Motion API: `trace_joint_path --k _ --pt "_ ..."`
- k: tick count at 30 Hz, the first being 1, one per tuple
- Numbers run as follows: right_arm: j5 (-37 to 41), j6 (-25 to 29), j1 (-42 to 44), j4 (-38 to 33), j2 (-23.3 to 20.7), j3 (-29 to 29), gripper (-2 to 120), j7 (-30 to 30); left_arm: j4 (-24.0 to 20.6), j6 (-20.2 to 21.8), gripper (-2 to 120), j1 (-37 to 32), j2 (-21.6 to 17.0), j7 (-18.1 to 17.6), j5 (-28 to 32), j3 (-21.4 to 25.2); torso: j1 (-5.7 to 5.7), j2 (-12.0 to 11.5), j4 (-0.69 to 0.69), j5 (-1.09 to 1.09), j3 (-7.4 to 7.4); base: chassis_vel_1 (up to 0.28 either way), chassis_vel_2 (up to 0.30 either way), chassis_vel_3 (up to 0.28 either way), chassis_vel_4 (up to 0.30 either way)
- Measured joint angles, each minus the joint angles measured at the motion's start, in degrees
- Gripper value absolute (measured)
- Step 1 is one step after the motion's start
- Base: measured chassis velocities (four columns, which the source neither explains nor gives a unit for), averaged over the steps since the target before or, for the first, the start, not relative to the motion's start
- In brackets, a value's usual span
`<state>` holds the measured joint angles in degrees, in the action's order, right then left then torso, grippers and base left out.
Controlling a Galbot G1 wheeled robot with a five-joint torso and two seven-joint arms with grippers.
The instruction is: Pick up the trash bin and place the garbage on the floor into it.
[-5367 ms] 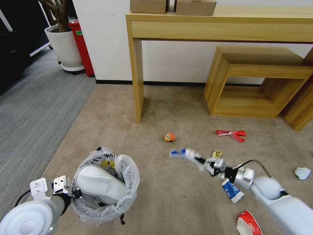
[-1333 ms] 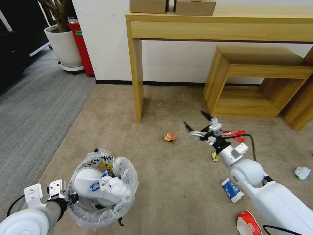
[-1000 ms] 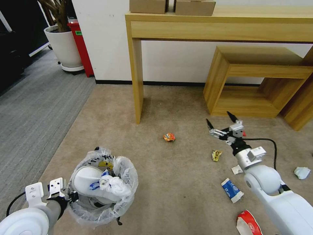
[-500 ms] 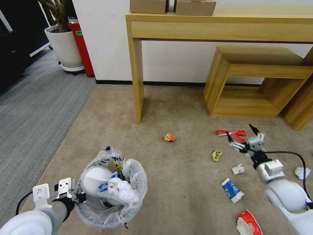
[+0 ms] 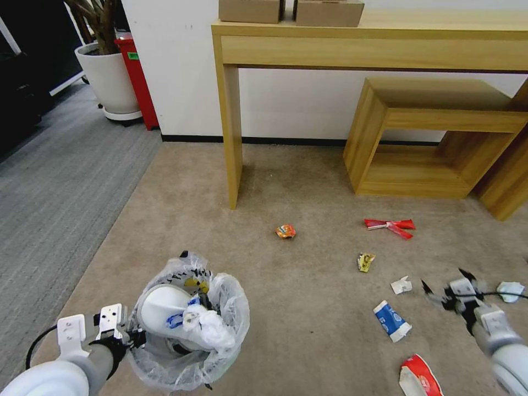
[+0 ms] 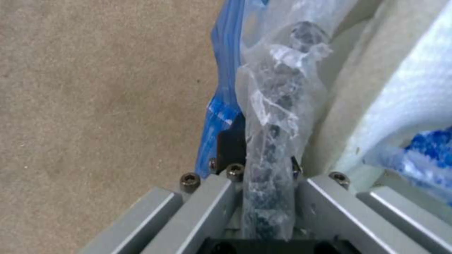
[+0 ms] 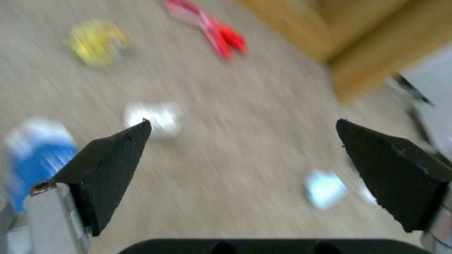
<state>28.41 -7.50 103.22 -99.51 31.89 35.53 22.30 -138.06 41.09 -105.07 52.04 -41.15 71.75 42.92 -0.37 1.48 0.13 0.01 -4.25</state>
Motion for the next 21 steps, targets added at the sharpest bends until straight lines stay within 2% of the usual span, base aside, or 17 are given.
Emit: trace_joint_path --k 3,6,10,12,14,16,17,19,21 --pt "3.6 -1.9 3.4 -0.3 -0.4 0.8 100 2.8 0.2 -0.1 0 -0.9 -0.3 0.5 -1.3 0.0 0.0 0.0 0.0 -0.01 0.0 0.0 0.0 0.0 0.0" --pt "12.6 -5.6 7.2 -1.7 0.9 1.7 100 6.3 0.6 -0.3 0 -1.6 -0.5 1.1 -2.4 -0.2 0.0 0.0 -0.01 -0.01 0.0 0.0 0.0 0.0 0.0" --pt "14.5 -4.3 7.3 -1.1 2.7 0.5 100 5.4 1.1 -0.6 0 -1.3 -0.5 1.3 -3.0 -0.7 0.0 0.0 0.0 0.01 0.0 0.0 0.0 0.0 0.0" --pt "16.0 1.3 4.5 -0.1 5.6 -2.3 100 0.4 1.6 -0.7 0 -1.2 -0.5 1.4 -3.5 -1.2 0.0 0.0 0.02 -0.05 0.0 0.0 0.0 0.0 0.0" --pt "17.5 1.8 3.7 -0.5 6.6 -2.8 100 -1.9 1.9 -0.7 0 -1.2 -0.6 1.4 -3.9 -1.3 0.0 0.0 -0.01 -0.07 0.0 0.0 0.0 0.0 0.0" --pt "19.6 1.2 3.4 -1.6 7.7 -3.4 100 -6.0 2.2 -0.7 0 -1.1 -0.8 1.4 -4.4 -1.6 0.0 0.0 -0.02 0.02 0.0 0.0 0.0 0.0 0.0" --pt "19.6 1.2 3.4 -1.6 7.7 -3.4 100 -6.0 2.2 -0.7 0 -1.1 -0.8 1.4 -4.4 -1.6 0.0 0.0 -0.02 0.02 0.0 0.0 0.0 0.0 0.0" --pt "20.3 3.1 3.4 -0.9 8.2 -3.9 100 -13.3 2.3 -0.7 0 -1.0 -0.7 1.3 -4.6 -1.9 0.0 0.0 -0.01 -0.01 0.0 0.0 0.0 0.0 0.0" --pt "20.5 4.2 3.4 -0.5 8.4 -4.1 100 -15.7 2.4 -0.8 0 -1.0 -0.6 1.3 -4.8 -1.9 0.0 0.0 -0.01 -0.01 0.0 0.0 0.0 0.0 0.0"
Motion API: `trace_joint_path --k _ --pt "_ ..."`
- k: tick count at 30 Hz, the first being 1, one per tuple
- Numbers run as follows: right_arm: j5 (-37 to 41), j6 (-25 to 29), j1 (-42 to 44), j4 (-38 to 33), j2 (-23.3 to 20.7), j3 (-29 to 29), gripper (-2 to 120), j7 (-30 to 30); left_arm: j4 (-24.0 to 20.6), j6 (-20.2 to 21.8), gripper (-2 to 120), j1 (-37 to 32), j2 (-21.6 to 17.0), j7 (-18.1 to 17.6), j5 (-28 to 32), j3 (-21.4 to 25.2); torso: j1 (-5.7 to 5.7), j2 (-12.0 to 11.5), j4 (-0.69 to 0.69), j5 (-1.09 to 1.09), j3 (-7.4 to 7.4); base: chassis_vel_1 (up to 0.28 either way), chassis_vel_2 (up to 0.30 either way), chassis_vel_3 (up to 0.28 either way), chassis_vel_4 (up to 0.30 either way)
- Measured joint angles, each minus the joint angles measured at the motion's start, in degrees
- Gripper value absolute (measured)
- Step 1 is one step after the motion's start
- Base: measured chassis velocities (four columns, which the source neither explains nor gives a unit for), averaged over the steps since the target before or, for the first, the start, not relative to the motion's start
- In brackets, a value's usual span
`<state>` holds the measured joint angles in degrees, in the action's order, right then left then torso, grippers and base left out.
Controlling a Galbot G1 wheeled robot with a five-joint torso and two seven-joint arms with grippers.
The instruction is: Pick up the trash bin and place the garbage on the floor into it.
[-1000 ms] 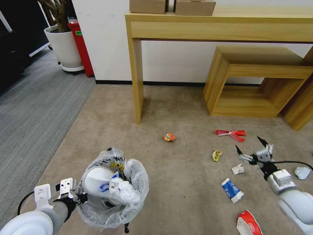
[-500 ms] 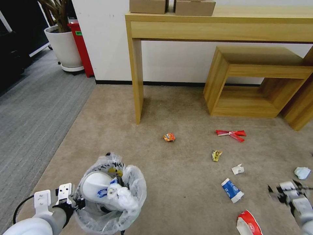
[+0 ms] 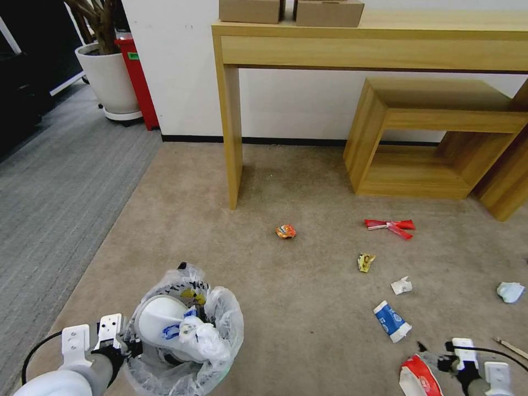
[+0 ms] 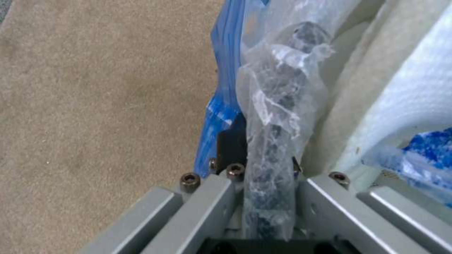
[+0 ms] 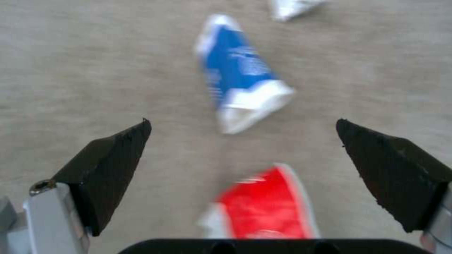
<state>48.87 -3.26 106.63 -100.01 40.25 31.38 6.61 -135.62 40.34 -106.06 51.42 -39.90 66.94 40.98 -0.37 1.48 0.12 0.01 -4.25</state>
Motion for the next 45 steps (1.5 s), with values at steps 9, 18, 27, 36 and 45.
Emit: trace_joint_path --k 9,18,27,36,45 --pt "3.5 -12.7 1.4 0.2 -1.0 1.5 100 7.5 1.1 -0.3 0 -0.7 0.9 0.2 -2.2 0.1 0.0 0.0 0.0 0.01 0.0 0.0 0.0 0.0 0.0" --pt "3.1 -16.5 -1.8 2.0 1.2 -2.7 100 8.4 1.8 -0.5 0 0.1 1.4 0.2 -2.9 -1.0 0.0 0.0 0.01 -0.02 0.0 0.0 0.0 0.0 0.0" --pt "-0.1 -14.9 -6.9 7.0 4.4 -8.0 100 8.7 2.6 -0.5 0 0.1 1.4 0.1 -2.8 -1.1 0.0 0.0 0.0 -0.01 0.0 0.0 0.0 0.0 0.0" --pt "-1.7 -13.6 -10.5 10.4 5.9 -11.5 100 7.7 3.2 -0.5 0 0.6 1.7 0.1 -2.9 -2.3 0.0 0.0 0.0 -0.01 0.0 0.0 0.0 0.0 0.0" --pt "-2.3 -13.4 -12.5 12.1 6.8 -13.7 100 7.2 3.6 -0.5 0 1.0 1.8 -0.1 -3.2 -3.2 0.0 0.0 0.0 0.0 0.0 0.0 0.0 0.0 0.0"
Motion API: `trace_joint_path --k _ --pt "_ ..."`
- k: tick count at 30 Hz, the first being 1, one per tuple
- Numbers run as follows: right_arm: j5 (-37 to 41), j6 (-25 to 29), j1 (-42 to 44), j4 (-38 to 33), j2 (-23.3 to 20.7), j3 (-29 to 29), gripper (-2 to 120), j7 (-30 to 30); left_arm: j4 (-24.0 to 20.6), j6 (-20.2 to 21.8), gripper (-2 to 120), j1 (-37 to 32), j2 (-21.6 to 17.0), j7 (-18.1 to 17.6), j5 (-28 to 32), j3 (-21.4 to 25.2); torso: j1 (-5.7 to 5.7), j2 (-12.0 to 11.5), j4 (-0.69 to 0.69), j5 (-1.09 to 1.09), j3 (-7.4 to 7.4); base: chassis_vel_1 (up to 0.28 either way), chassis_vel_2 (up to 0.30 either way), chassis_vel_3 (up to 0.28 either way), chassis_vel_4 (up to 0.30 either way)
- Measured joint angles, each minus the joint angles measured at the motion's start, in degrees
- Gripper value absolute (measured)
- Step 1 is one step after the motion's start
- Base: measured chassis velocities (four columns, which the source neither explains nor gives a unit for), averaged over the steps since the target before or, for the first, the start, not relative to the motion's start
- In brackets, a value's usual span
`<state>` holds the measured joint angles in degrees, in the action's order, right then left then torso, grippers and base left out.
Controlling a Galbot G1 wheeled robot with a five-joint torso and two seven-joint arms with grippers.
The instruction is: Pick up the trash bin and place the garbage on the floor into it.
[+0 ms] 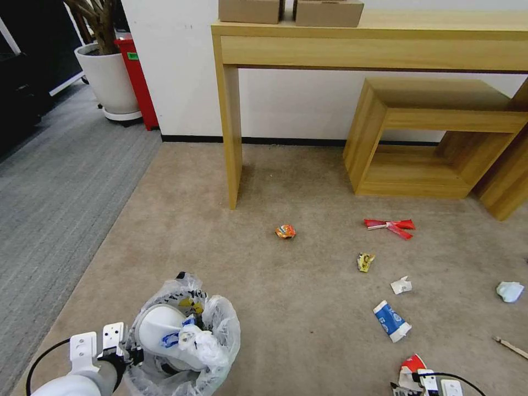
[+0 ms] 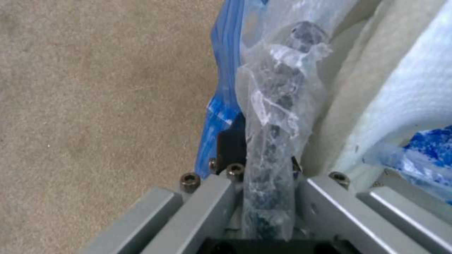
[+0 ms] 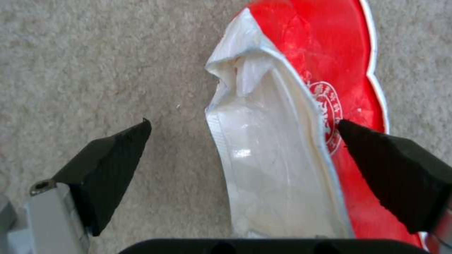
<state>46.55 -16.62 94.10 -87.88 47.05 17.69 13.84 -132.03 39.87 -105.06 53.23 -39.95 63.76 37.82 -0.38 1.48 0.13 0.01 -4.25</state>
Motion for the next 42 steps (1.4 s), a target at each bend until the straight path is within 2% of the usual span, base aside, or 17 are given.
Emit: trace_joint_path --k 5,8,11,16,19,23,24,26,27,30,31,35,42 --pt "-0.4 0.7 -0.6 0.7 0.0 -0.6 100 -0.2 0.3 -0.1 0 0.2 0.0 -0.1 -0.2 -0.1 0.0 0.0 0.0 0.0 0.0 0.0 0.0 0.0 0.0" --pt "-0.6 1.2 -0.9 0.9 -0.1 -0.8 96 -0.2 0.4 -0.1 0 0.3 -0.1 -0.1 -0.3 -0.1 0.0 0.0 0.0 0.0 0.0 0.0 0.0 0.0 0.0" --pt "-0.6 2.5 -1.5 1.2 -0.2 -1.3 82 -0.1 0.5 -0.2 0 0.5 -0.3 -0.1 -0.4 -0.1 0.0 0.0 0.01 0.0 0.0 0.0 0.0 0.0 0.0" --pt "-0.7 2.8 -1.5 1.2 -0.2 -1.5 71 -0.1 0.6 -0.3 0 0.5 -0.4 -0.1 -0.5 -0.1 0.0 0.0 0.01 0.02 0.0 0.0 0.0 0.0 0.0" --pt "-0.7 3.4 -1.8 1.2 -0.2 -1.5 53 -0.1 0.5 -0.4 0 0.5 -0.6 -0.1 -0.6 -0.1 0.0 0.0 0.01 0.01 0.0 0.0 0.0 0.0 0.0" --pt "-0.6 3.9 -2.3 1.2 -0.3 -1.7 45 0.0 0.4 -0.6 0 0.6 -0.7 -0.1 -0.7 0.0 0.0 0.0 0.01 -0.01 0.0 0.0 0.0 0.0 0.0" --pt "-0.3 4.1 -2.5 1.2 -0.4 -1.8 38 0.0 0.3 -0.6 0 0.6 -0.7 -0.1 -0.7 0.1 0.0 0.0 0.01 -0.01 0.0 0.0 0.0 0.0 0.0" --pt "0.2 4.4 -2.8 0.8 -0.7 -2.1 30 0.3 0.3 -0.6 0 0.5 -1.0 -0.1 -0.7 0.4 0.0 0.0 0.01 -0.03 0.0 0.0 0.0 0.0 0.0" --pt "0.2 4.4 -2.8 0.8 -0.7 -2.1 30 0.3 0.3 -0.6 0 0.5 -1.0 -0.1 -0.7 0.4 0.0 0.0 0.01 -0.03 0.0 0.0 0.0 0.0 0.0" --pt "0.7 4.4 -3.2 0.0 -1.0 -2.4 15 0.7 0.2 -0.7 0 0.5 -1.1 -0.3 -0.5 0.7 0.0 0.0 -0.01 -0.04 0.0 0.0 0.0 0.0 0.0" --pt "0.7 4.4 -3.2 0.0 -1.0 -2.4 15 0.7 0.2 -0.7 0 0.5 -1.1 -0.3 -0.5 0.7 0.0 0.0 -0.01 -0.04 0.0 0.0 0.0 0.0 0.0" --pt "0.8 4.7 -3.5 0.1 -1.2 -2.8 0 0.7 0.1 -0.8 0 0.4 -1.1 -0.3 -0.5 0.8 0.0 0.0 -0.01 -0.03 0.0 0.0 0.0 0.0 0.0" --pt "1.2 5.6 -3.9 -0.5 -1.7 -2.6 0 0.3 0.0 -0.8 0 0.4 -1.2 -0.8 0.2 0.9 0.0 0.0 0.0 -0.03 0.0 0.0 0.0 0.0 0.0"
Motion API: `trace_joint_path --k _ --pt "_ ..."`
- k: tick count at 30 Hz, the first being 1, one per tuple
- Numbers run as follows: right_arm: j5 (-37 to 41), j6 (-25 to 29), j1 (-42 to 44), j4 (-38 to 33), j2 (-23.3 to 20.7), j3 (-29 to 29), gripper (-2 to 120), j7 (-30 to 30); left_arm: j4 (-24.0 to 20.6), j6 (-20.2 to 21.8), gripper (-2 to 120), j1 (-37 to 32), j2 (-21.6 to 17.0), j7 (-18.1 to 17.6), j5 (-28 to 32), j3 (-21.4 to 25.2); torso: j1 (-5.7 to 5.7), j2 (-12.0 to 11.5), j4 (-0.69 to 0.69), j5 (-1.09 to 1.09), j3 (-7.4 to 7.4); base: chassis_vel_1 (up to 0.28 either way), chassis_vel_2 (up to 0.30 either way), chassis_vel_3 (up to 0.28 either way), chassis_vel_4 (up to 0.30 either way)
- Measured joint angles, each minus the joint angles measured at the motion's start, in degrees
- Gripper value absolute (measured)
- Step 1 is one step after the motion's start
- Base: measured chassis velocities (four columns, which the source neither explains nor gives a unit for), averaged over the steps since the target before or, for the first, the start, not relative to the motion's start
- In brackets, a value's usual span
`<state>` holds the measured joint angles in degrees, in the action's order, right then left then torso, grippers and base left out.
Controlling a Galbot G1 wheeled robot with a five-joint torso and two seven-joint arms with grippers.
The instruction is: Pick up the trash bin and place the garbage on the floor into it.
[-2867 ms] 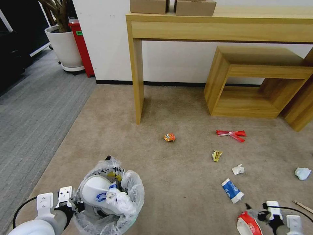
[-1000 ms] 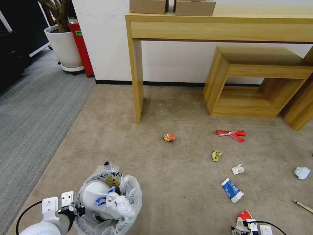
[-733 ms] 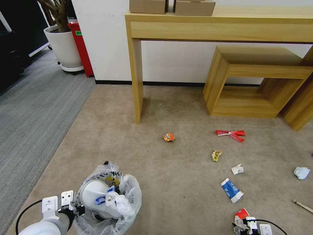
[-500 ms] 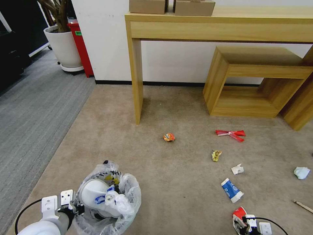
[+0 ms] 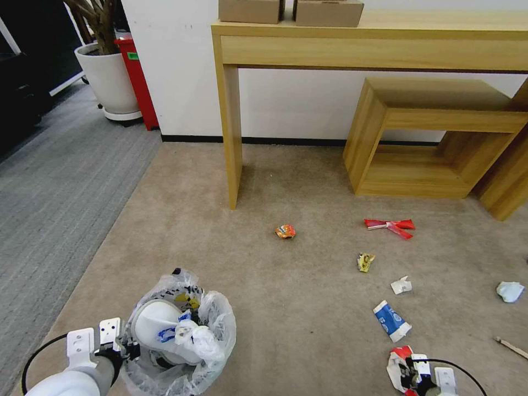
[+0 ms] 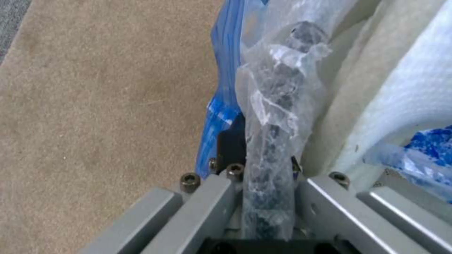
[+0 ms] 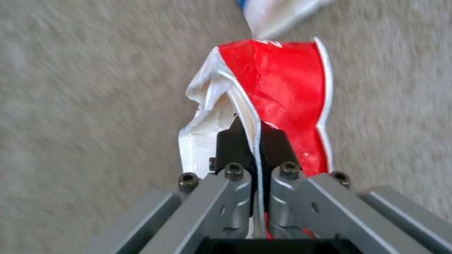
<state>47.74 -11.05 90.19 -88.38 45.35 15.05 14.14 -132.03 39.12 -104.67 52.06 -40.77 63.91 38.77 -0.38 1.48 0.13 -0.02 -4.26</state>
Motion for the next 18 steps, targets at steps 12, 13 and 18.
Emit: trace_joint_path --k 12,13,18 --pt "-1.7 13.3 -1.2 -12.5 -4.4 10.6 0 -15.8 -1.9 0.3 0 -1.6 -1.5 -2.2 3.8 1.8 0.0 0.0 -0.01 0.03 0.0 0.0 0.0 0.0 0.0" --pt "-1.9 16.3 -2.1 -12.9 -4.9 11.0 0 -19.5 -2.2 0.3 0 -1.7 -1.7 -2.4 4.2 2.0 0.0 0.0 -0.01 0.04 0.0 0.0 0.0 0.0 0.0" --pt "0.8 27.1 -7.7 -13.9 -6.2 8.5 0 -37.4 -3.1 0.3 0 -2.3 -2.1 -2.9 5.4 2.9 0.0 0.0 0.0 0.01 -0.01 0.0 0.0 0.0 0.0"
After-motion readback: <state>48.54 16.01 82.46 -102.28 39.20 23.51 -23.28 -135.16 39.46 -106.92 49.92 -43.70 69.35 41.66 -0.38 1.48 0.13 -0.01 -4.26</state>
